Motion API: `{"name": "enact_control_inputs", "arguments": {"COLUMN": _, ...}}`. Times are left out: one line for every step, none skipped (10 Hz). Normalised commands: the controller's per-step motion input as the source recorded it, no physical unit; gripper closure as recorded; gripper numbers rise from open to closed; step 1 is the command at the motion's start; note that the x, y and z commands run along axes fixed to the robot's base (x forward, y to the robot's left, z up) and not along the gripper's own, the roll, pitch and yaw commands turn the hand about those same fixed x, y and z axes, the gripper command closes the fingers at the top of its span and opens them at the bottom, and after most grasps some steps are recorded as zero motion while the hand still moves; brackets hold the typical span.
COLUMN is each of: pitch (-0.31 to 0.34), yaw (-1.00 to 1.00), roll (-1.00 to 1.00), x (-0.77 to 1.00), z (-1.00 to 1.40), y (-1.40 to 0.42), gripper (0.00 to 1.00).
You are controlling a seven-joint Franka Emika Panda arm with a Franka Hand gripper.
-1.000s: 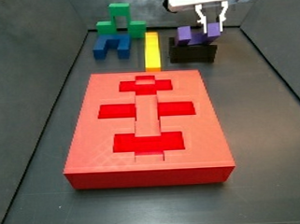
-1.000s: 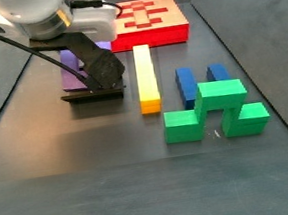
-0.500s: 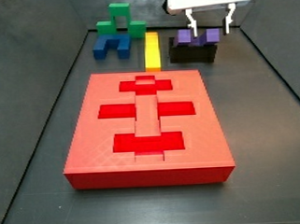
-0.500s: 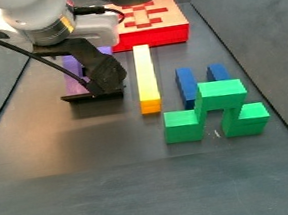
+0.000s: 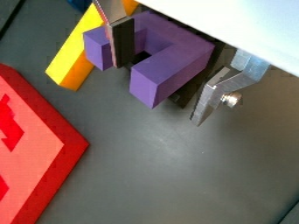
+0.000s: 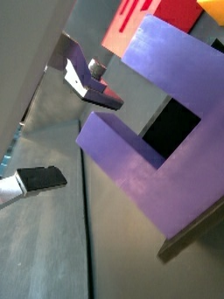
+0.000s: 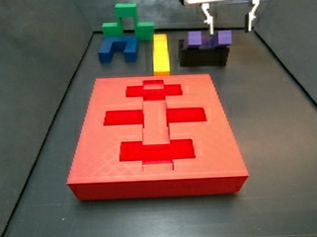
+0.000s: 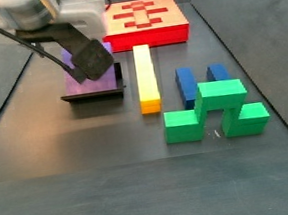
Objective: Pick up the purple object. Move up. Place the purple object on the fixture. Regrasp the purple object. Move to above the board. Insert the purple object.
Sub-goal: Regrasp the purple object.
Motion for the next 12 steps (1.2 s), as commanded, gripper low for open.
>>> {"name": "enact_control_inputs", "arguments": {"pitch": 0.000, "yaw": 0.00, "roll": 0.67, "x": -0.02, "z": 0.00, "y": 0.00, "gripper": 0.00}}
{"name": "enact_control_inputs", "arguments": {"pitch": 0.000, "yaw": 0.00, "roll": 0.72, "x": -0.13, "z": 0.01, "y": 0.00, "gripper": 0.00}}
{"name": "enact_control_inputs", "arguments": {"pitch": 0.000, "yaw": 0.00, "roll": 0.77, "x": -0.19, "z": 0.00, "y": 0.00, "gripper": 0.00}}
{"name": "enact_control_inputs", "arguments": {"pitch": 0.000, "yaw": 0.00, "roll": 0.78, "x": -0.19, "z": 0.00, "y": 0.00, "gripper": 0.00}}
{"name": "enact_control_inputs", "arguments": {"pitch": -0.046, "yaw": 0.00, "roll": 0.85, "x": -0.23, "z": 0.02, "y": -0.01, "gripper": 0.00}}
{"name": "enact_control_inputs", "arguments": {"pitch": -0.023, "yaw": 0.00, "roll": 0.90, "x": -0.11, "z": 0.07, "y": -0.10, "gripper": 0.00}}
{"name": "enact_control_inputs", "arguments": {"pitch": 0.000, "yaw": 0.00, "roll": 0.98, "x": 0.00, "z": 0.09, "y": -0.22, "gripper": 0.00}}
{"name": "enact_control_inputs", "arguments": {"pitch": 0.000, "yaw": 0.00, "roll": 1.00, "x": 0.00, "z": 0.07, "y": -0.28, "gripper": 0.00}}
{"name": "enact_control_inputs", "arguments": {"pitch": 0.000, "yaw": 0.00, "roll": 1.00, "x": 0.07, "z": 0.09, "y": -0.32, "gripper": 0.00}}
{"name": "enact_control_inputs", "arguments": {"pitch": 0.000, "yaw": 0.00, "roll": 1.00, "x": 0.04, "z": 0.06, "y": -0.29, "gripper": 0.00}}
{"name": "enact_control_inputs", "arguments": {"pitch": 0.000, "yaw": 0.00, "roll": 1.00, "x": 0.06, "z": 0.07, "y": -0.28, "gripper": 0.00}}
{"name": "enact_control_inputs", "arguments": {"pitch": 0.000, "yaw": 0.00, "roll": 1.00, "x": 0.05, "z": 0.00, "y": -0.25, "gripper": 0.00}}
